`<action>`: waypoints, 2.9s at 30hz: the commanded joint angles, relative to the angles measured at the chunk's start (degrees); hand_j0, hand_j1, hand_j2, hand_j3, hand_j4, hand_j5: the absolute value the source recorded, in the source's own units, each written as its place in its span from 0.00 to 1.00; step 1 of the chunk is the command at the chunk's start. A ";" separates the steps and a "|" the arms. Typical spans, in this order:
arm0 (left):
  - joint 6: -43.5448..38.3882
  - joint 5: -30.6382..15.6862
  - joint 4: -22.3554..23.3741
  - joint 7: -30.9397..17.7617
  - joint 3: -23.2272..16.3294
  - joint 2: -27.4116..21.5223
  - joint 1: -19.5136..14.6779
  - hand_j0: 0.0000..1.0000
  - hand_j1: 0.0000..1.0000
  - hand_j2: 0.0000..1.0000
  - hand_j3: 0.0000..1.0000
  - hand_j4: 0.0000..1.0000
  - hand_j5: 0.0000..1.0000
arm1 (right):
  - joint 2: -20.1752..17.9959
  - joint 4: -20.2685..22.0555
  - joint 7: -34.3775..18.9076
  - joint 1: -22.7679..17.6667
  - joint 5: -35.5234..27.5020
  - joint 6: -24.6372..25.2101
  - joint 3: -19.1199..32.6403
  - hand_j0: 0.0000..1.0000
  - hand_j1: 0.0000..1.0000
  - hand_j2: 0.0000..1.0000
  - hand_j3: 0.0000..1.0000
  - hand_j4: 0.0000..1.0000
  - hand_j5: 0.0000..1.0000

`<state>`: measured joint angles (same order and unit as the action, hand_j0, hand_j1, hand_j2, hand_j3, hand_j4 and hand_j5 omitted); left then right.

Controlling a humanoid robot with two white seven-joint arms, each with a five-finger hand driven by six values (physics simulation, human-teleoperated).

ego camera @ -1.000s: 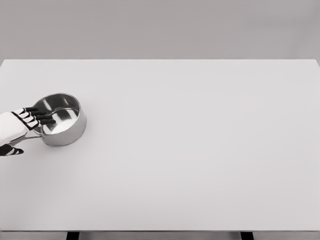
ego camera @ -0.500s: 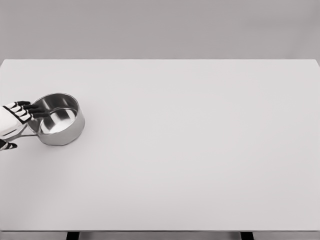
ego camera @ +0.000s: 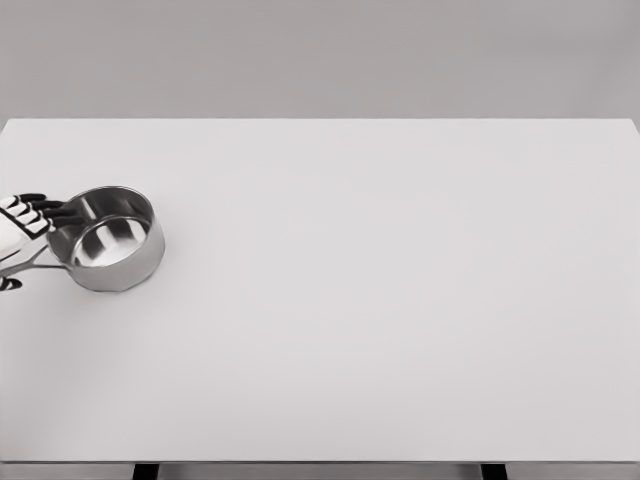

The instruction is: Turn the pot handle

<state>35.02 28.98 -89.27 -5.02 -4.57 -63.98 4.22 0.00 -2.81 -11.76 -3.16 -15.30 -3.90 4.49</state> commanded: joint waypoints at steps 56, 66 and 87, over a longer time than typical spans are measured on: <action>-0.02 0.20 6.83 -0.26 2.02 4.13 -5.45 1.00 1.00 1.00 1.00 1.00 1.00 | 0.00 0.00 -0.02 0.00 0.01 0.03 0.00 1.00 1.00 1.00 1.00 1.00 1.00; -0.02 0.99 6.92 -0.34 2.19 4.66 -5.98 1.00 1.00 1.00 1.00 1.00 1.00 | 0.00 0.00 -0.02 0.00 0.01 -0.06 0.00 1.00 1.00 1.00 1.00 1.00 1.00; -0.02 2.66 11.49 -0.43 1.58 7.82 -10.81 1.00 1.00 1.00 1.00 1.00 1.00 | 0.00 0.00 -0.02 0.00 0.01 -0.06 0.00 1.00 1.00 1.00 1.00 1.00 1.00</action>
<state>35.03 31.87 -78.18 -5.49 -3.01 -56.44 -6.85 0.00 -2.81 -11.75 -3.16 -15.30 -3.89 4.49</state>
